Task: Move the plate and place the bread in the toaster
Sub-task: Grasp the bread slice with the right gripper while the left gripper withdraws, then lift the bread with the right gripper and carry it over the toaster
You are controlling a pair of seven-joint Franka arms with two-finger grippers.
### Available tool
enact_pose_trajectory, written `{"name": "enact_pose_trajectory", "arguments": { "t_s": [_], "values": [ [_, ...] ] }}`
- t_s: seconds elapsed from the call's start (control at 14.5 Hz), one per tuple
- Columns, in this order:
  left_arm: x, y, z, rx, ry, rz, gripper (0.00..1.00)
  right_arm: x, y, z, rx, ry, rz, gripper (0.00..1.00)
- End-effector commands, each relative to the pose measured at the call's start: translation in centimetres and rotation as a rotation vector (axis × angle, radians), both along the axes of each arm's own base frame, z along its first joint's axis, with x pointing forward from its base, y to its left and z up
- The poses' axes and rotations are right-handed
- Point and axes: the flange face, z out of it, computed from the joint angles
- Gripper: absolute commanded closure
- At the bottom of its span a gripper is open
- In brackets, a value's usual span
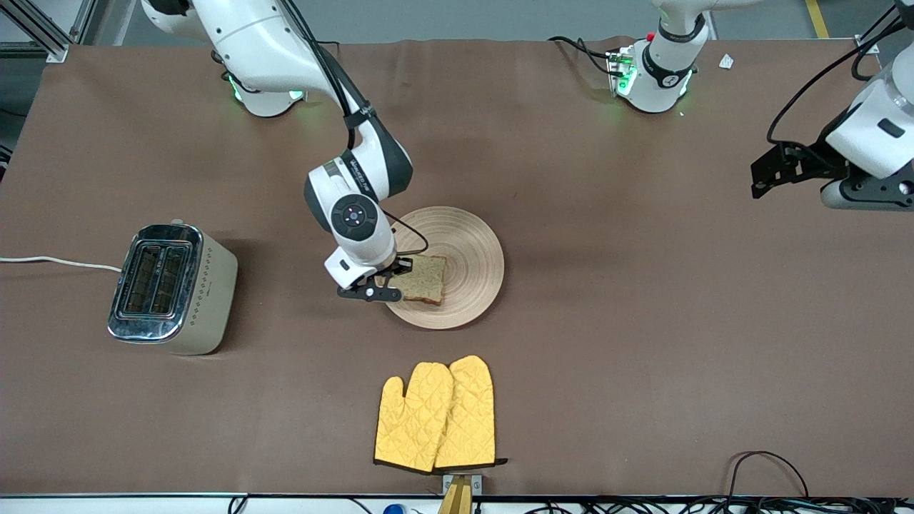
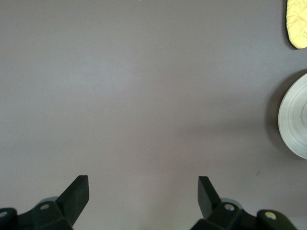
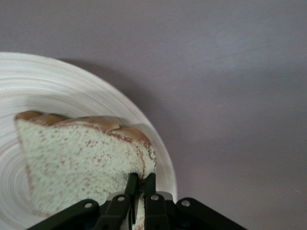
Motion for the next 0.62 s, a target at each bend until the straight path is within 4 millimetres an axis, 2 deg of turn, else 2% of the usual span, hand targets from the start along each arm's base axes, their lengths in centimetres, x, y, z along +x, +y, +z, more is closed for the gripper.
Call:
{"name": "enact_pose_trajectory", "arguments": {
  "t_s": [0.0, 0.28, 0.41, 0.55],
  "values": [
    [-2.7, 0.2, 0.7, 0.03, 0.006, 0.02, 0.0, 0.5, -2.0, 6.1, -0.054, 0.0, -0.011, 1.0],
    [-3.2, 0.9, 0.7, 0.035, 0.029, 0.054, 0.0, 2.0, -4.8, 12.6, -0.264, 0.023, 0.028, 1.0],
    [-3.0, 0.8, 0.6, 0.035, 0.032, 0.063, 0.0, 2.4, -6.7, 14.4, -0.366, 0.056, 0.108, 1.0],
    [-3.1, 0.6, 0.6, 0.035, 0.03, 0.066, 0.0, 3.2, -10.0, 15.8, -0.447, 0.125, 0.183, 1.0]
  ]
}}
